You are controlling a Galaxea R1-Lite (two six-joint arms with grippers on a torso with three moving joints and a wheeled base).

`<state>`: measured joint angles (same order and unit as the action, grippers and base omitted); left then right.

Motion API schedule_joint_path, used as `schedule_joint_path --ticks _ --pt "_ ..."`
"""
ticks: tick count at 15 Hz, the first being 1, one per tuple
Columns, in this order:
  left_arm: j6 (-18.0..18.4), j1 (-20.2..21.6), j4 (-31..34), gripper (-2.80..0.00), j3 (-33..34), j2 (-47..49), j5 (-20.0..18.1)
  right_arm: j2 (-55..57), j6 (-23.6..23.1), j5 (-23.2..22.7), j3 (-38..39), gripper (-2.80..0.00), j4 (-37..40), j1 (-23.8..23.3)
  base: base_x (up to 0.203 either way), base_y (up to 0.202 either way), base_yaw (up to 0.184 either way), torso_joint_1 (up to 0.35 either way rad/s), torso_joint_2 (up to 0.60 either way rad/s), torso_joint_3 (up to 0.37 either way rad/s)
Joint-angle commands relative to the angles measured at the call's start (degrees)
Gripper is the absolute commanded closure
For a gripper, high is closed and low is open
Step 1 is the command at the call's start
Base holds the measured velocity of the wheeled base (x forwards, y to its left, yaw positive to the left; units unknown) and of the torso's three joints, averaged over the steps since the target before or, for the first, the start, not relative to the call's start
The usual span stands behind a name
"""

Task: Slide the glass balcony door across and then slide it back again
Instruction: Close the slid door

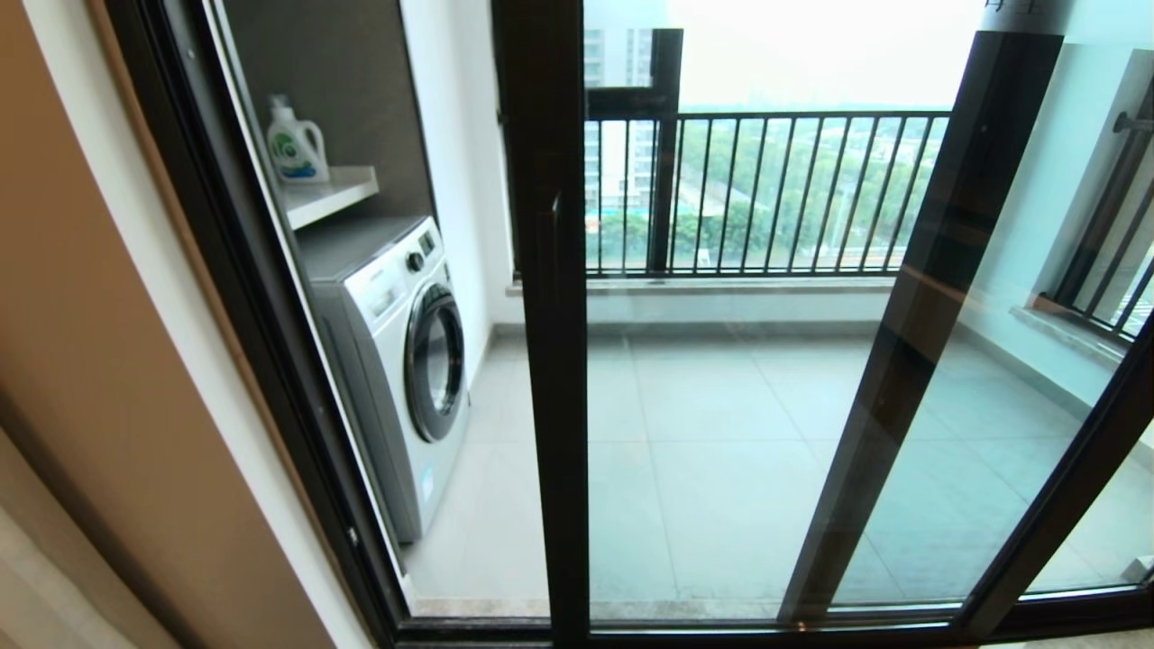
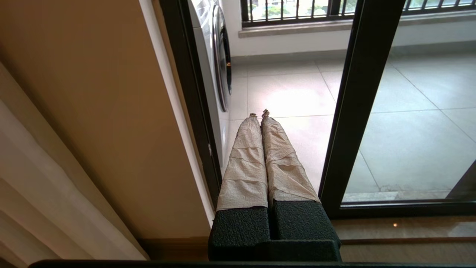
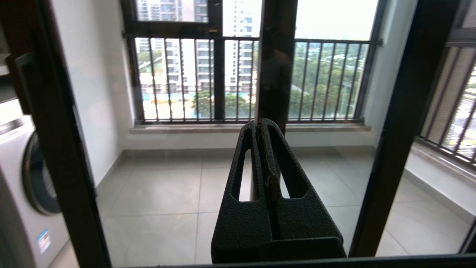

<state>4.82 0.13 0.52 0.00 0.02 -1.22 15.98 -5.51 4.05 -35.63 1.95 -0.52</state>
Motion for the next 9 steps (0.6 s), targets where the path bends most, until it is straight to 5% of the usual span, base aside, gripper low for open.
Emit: schedule_joint_path --ticks 1,4,9 --pt "0.0 0.0 0.0 0.0 0.0 0.1 0.0 -4.6 -0.7 -1.0 3.7 0.0 1.4 3.0 0.0 0.0 0.0 0.0 0.0 0.0" --pt "0.0 0.0 0.0 0.0 0.0 0.1 0.0 -14.9 -5.7 -4.3 17.6 0.0 2.7 1.5 0.0 0.0 0.0 0.0 0.0 0.0" --pt "-0.1 0.0 0.0 0.0 0.0 0.1 0.0 -15.9 -8.5 -7.3 37.0 0.0 -4.9 0.9 0.0 0.0 0.0 0.0 0.0 0.0"
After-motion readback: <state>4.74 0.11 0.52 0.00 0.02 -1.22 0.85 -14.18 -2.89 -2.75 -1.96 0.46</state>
